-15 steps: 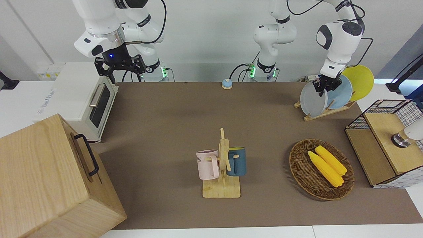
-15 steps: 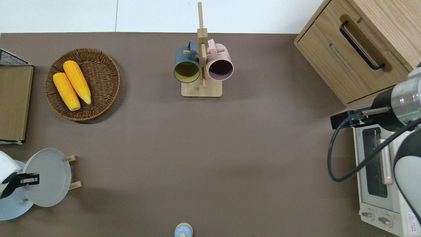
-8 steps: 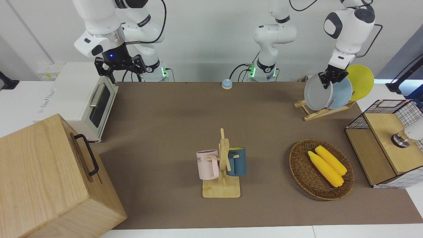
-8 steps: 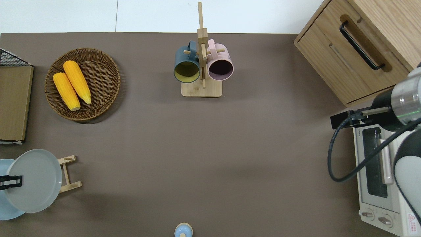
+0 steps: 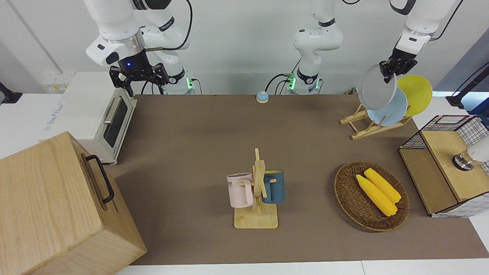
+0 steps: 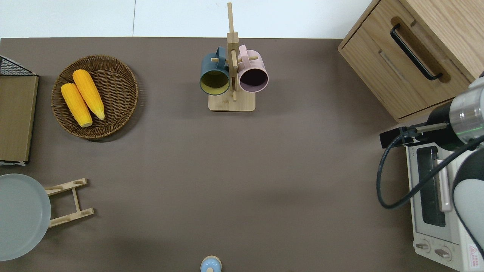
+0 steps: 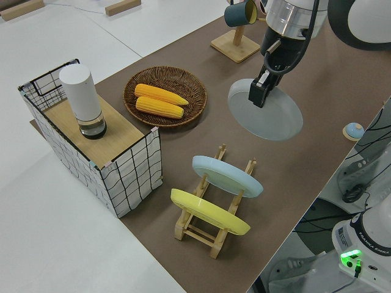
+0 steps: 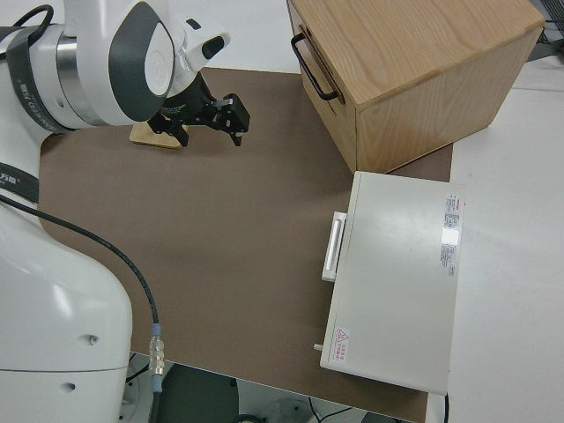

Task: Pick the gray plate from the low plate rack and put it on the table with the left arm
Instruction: 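Lift the gray plate up out of the rack with the left gripper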

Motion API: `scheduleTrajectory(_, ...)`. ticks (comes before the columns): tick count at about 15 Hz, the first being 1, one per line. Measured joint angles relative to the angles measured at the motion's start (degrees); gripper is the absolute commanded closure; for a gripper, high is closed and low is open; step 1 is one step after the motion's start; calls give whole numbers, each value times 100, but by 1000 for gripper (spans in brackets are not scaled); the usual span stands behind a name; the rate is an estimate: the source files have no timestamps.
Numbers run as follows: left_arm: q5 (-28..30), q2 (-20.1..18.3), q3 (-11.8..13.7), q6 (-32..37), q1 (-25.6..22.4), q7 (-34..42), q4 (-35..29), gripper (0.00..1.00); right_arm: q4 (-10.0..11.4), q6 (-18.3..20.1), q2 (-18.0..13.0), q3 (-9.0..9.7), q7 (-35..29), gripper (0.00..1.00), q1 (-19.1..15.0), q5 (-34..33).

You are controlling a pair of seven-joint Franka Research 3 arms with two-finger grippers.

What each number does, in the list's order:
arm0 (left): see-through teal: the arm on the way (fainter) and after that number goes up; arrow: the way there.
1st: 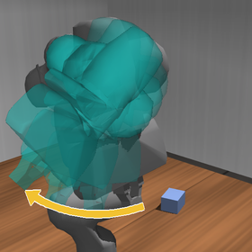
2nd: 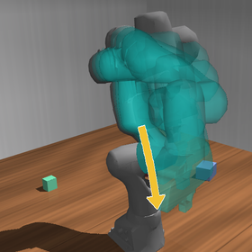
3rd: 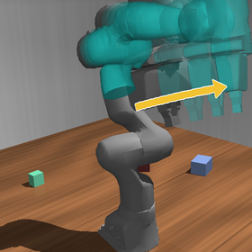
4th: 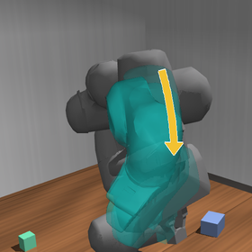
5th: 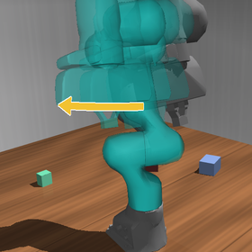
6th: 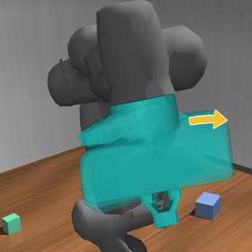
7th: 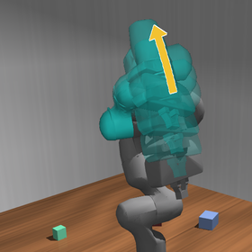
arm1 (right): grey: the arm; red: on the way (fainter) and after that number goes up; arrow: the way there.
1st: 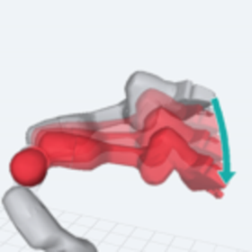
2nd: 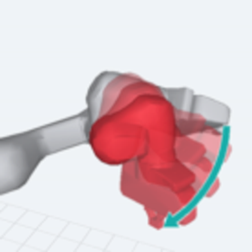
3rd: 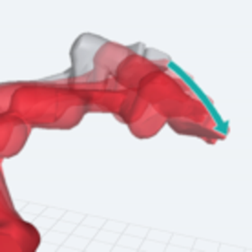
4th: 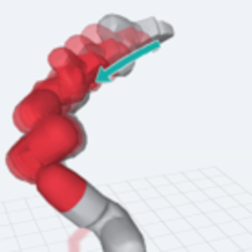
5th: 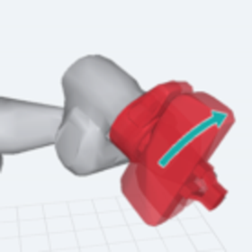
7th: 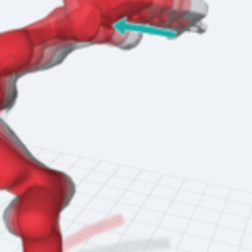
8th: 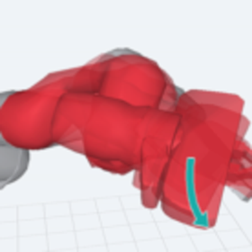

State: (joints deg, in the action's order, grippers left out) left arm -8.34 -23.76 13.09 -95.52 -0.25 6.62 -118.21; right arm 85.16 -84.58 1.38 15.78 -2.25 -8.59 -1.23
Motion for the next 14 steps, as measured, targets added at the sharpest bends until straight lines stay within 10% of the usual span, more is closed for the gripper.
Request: scheduleTrajectory(14,2149,110,3,800,0,-329,240,1000,0,0,0,0,0,17,0,0)
